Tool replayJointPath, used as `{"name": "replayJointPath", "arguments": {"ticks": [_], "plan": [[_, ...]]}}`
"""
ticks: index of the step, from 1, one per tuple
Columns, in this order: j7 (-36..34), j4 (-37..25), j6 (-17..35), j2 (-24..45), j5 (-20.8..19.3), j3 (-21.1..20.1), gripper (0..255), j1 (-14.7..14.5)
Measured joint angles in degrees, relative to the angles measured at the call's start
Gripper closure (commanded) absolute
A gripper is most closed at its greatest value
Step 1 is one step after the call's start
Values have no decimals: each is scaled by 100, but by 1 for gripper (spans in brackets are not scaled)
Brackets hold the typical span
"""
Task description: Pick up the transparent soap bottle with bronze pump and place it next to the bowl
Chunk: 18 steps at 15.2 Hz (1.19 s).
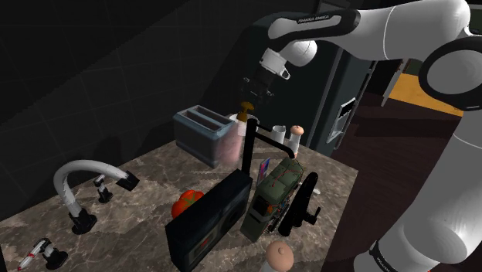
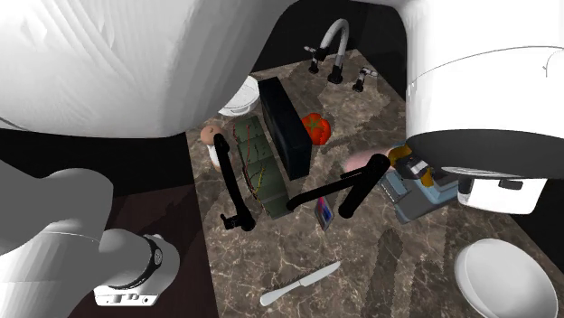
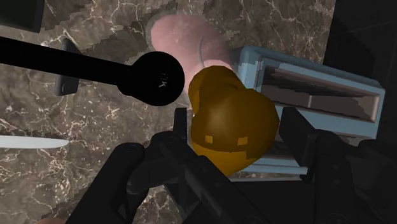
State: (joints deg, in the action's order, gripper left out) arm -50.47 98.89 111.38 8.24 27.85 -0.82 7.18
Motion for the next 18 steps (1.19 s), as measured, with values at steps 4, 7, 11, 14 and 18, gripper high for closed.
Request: {"name": "replayJointPath", "arguments": {"ticks": [4, 7, 11, 14, 18], "plan": [[-115, -264, -246, -4, -44, 9, 255, 10], [-210, -478, -453, -15, -74, 15, 255, 18], [-335, -794, -730, -4, -110, 23, 255, 30], [-441, -1062, -947, 22, -135, 25, 255, 33], [-530, -1332, -1182, 39, -153, 35, 255, 50]]}}
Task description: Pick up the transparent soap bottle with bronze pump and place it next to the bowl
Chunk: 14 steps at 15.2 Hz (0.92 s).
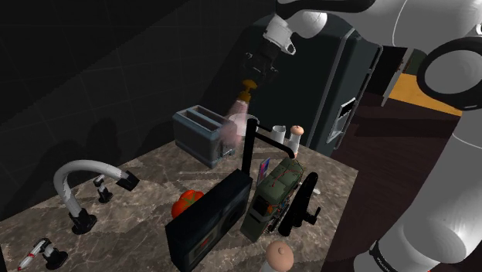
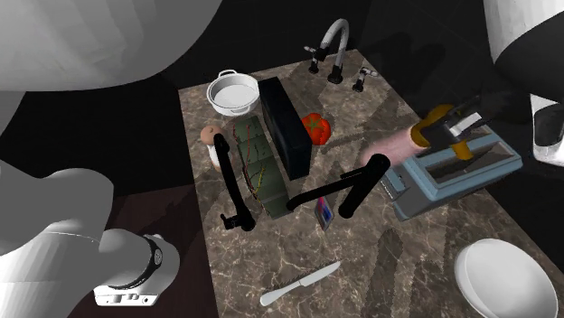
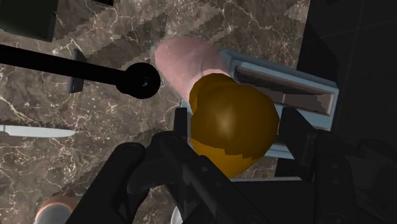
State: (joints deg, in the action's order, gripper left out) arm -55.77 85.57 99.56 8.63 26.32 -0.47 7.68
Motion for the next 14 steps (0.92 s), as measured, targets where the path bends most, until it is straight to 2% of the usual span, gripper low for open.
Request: {"name": "replayJointPath", "arguments": {"ticks": [12, 14], "plan": [[1380, 216, 172, 560, 201, 438, 255, 701], [1509, 238, 268, 688, 222, 462, 255, 746]]}}
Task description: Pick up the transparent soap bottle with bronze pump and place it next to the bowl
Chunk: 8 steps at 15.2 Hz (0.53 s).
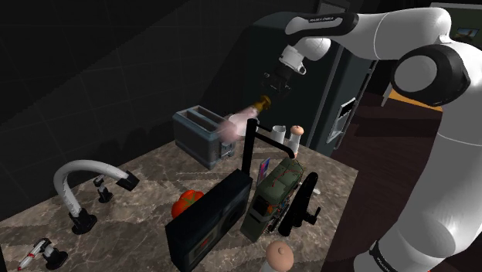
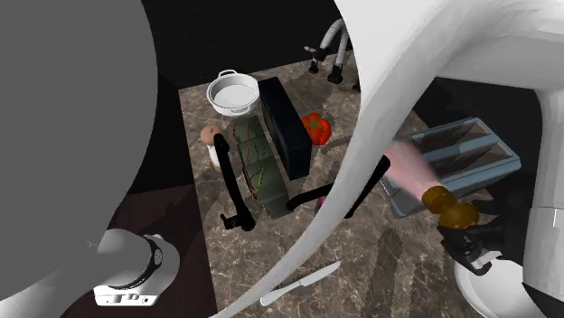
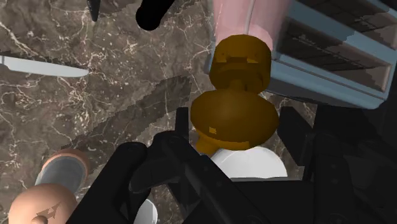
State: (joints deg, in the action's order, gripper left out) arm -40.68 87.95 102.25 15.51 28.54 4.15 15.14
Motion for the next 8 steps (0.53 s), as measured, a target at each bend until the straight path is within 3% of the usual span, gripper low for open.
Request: {"name": "replayJointPath", "arguments": {"ticks": [8], "plan": [[286, 363, 453, 157, 77, 4, 255, 19]]}}
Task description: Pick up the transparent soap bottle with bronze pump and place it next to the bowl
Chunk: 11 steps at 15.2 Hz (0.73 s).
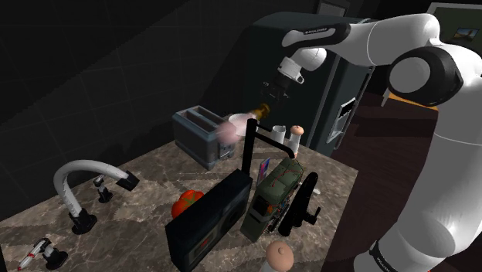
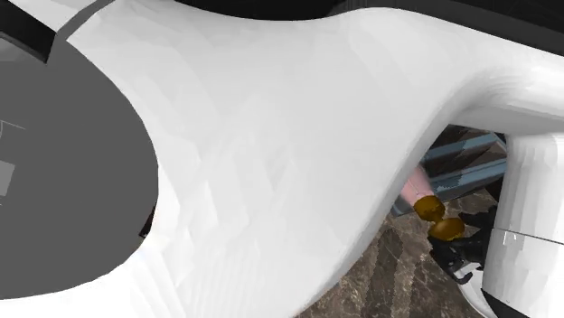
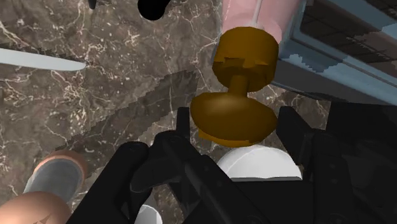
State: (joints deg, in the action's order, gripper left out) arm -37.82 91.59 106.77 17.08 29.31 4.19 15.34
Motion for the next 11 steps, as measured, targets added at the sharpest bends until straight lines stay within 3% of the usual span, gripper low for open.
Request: {"name": "replayJointPath", "arguments": {"ticks": [11], "plan": [[328, 525, 670, 211, 142, -40, 255, -33]]}}
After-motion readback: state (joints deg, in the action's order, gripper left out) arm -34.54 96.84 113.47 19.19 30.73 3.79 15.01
